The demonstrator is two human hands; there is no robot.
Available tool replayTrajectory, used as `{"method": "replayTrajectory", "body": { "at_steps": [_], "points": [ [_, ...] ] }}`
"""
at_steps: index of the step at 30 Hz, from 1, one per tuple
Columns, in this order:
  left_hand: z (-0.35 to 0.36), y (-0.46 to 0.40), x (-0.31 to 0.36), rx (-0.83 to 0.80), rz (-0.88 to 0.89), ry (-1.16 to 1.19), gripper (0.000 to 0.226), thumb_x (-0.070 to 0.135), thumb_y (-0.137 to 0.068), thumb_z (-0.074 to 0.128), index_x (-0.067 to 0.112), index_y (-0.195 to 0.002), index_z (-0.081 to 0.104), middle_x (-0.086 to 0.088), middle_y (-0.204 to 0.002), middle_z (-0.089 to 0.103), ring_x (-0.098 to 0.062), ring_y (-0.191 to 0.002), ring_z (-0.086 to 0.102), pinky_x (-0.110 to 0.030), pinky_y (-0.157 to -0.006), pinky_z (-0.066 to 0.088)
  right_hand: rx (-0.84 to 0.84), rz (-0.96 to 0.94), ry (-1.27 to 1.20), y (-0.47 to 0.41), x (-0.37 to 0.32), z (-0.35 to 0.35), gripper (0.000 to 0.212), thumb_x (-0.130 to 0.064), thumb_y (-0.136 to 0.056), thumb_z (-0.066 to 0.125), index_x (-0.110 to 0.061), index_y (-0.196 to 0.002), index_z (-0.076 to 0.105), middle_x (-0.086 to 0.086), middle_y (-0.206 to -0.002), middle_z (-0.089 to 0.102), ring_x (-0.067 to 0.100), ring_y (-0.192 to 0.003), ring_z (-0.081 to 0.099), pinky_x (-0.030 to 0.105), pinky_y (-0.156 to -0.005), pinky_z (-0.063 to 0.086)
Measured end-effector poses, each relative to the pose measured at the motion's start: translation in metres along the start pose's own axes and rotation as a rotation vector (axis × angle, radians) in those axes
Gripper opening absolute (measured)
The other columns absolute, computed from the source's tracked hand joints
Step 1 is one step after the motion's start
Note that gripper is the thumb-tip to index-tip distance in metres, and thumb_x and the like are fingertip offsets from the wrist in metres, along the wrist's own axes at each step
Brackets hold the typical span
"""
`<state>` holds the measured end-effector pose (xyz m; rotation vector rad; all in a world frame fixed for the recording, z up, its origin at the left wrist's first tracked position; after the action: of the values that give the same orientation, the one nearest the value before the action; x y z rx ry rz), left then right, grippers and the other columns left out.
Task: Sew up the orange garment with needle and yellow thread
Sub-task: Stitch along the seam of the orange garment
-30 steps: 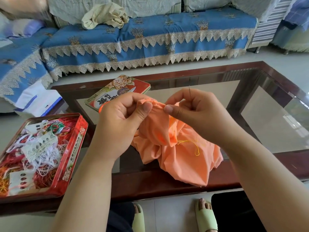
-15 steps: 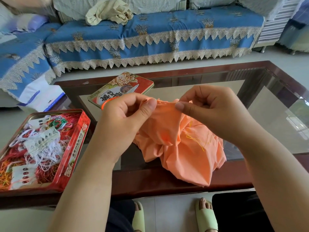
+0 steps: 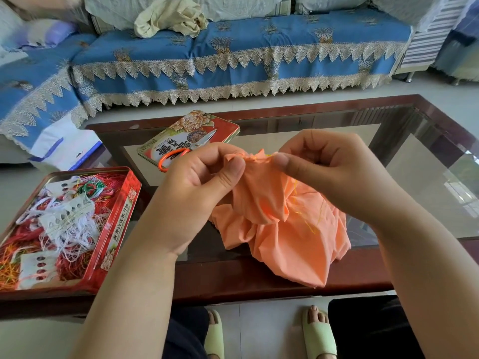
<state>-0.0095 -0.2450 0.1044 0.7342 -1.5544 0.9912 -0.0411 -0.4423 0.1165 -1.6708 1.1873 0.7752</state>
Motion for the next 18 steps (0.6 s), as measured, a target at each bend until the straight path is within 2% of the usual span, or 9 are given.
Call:
{"method": "replayTrajectory", "body": {
  "at_steps": [2,4,5,7,9,12,13,16,18],
  "points": [
    [0.0013,-0.0008,-0.0011,-0.005,0.009,-0.018,0.011,0.041,-0.083,0.069,0.032,-0.088,0.073,0.004,-0.085,0.068,-0.016,-0.085,0.063,-0.047,-0.081,0.057,0.014,0.003,0.025,-0.0002,0.0012,-0.0008,0.026,-0.045,-0.079,0.066,-0.02,-0.08,0.07,0.032,-0.072,0.056,0.036,-0.057,0.05,0.045,-0.052,0.041],
    [0.0029,-0.0013,-0.0018,0.002,0.005,-0.02,0.01,0.041,-0.085,0.065,0.035,-0.086,0.073,0.008,-0.082,0.068,-0.013,-0.082,0.063,-0.04,-0.076,0.057,0.036,0.012,0.056,-0.0005,0.0032,-0.0013,0.025,-0.045,-0.077,0.067,-0.02,-0.079,0.07,0.017,-0.057,0.048,0.025,-0.051,0.038,0.035,-0.049,0.032],
    [0.0037,-0.0014,-0.0018,0.002,0.003,-0.02,0.012,0.042,-0.083,0.062,0.036,-0.085,0.072,0.009,-0.08,0.067,-0.011,-0.08,0.062,-0.036,-0.074,0.056,0.049,0.012,0.061,-0.0006,0.0038,-0.0013,0.025,-0.045,-0.076,0.068,-0.02,-0.079,0.069,0.006,-0.052,0.04,0.013,-0.048,0.033,0.028,-0.048,0.029],
    [0.0055,-0.0016,-0.0017,-0.013,0.008,-0.029,0.015,0.045,-0.082,0.057,0.037,-0.084,0.07,0.012,-0.077,0.064,-0.007,-0.076,0.059,-0.031,-0.071,0.052,0.068,0.021,0.06,-0.0011,0.0052,-0.0015,0.025,-0.044,-0.074,0.069,-0.019,-0.08,0.07,-0.006,-0.051,0.033,0.007,-0.048,0.03,0.018,-0.048,0.025],
    [0.0063,-0.0018,-0.0024,-0.033,0.024,-0.066,0.016,0.043,-0.086,0.054,0.036,-0.085,0.069,0.014,-0.077,0.062,-0.005,-0.077,0.057,-0.025,-0.071,0.049,0.058,0.019,0.053,-0.0017,0.0049,-0.0019,0.024,-0.043,-0.075,0.069,-0.02,-0.083,0.072,0.001,-0.052,0.035,0.008,-0.049,0.03,0.021,-0.048,0.025],
    [0.0081,-0.0014,-0.0018,-0.076,0.041,-0.119,0.017,0.034,-0.093,0.048,0.027,-0.089,0.064,0.015,-0.077,0.059,0.0,-0.076,0.054,-0.014,-0.07,0.043,-0.002,0.003,0.019,-0.001,0.0012,-0.0016,0.019,-0.041,-0.077,0.069,-0.026,-0.089,0.074,0.026,-0.062,0.048,0.035,-0.054,0.038,0.04,-0.049,0.032],
    [0.0091,-0.0009,-0.0012,-0.087,0.043,-0.128,0.018,0.032,-0.095,0.047,0.024,-0.09,0.062,0.015,-0.077,0.058,0.0,-0.076,0.053,-0.013,-0.069,0.043,-0.017,-0.001,0.006,-0.0005,-0.0001,-0.0017,0.017,-0.039,-0.077,0.069,-0.028,-0.089,0.074,0.029,-0.064,0.047,0.038,-0.055,0.038,0.042,-0.05,0.032],
    [0.0098,-0.0004,-0.0006,-0.076,0.033,-0.131,0.02,0.032,-0.095,0.047,0.02,-0.09,0.063,0.008,-0.077,0.057,-0.004,-0.076,0.052,-0.015,-0.068,0.043,-0.06,-0.014,-0.019,-0.0001,-0.0005,-0.0019,0.018,-0.04,-0.075,0.071,-0.026,-0.087,0.074,0.033,-0.068,0.051,0.042,-0.057,0.044,0.045,-0.054,0.041],
    [0.0095,-0.0002,-0.0011,-0.05,0.02,-0.124,0.022,0.032,-0.095,0.047,0.018,-0.089,0.063,0.004,-0.078,0.056,-0.007,-0.076,0.051,-0.018,-0.067,0.043,-0.073,-0.014,-0.024,-0.0001,0.0004,-0.0019,0.022,-0.043,-0.073,0.072,-0.025,-0.085,0.072,0.036,-0.074,0.055,0.045,-0.061,0.051,0.054,-0.06,0.048]
  ]
}}
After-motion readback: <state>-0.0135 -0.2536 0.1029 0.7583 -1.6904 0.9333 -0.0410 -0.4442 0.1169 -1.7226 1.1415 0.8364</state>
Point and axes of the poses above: each hand's wrist, its own y-axis away from the middle knuckle, its own z-axis out of the palm, x = y × z, the point moved 1 cm from there along -y, towards the middle knuckle
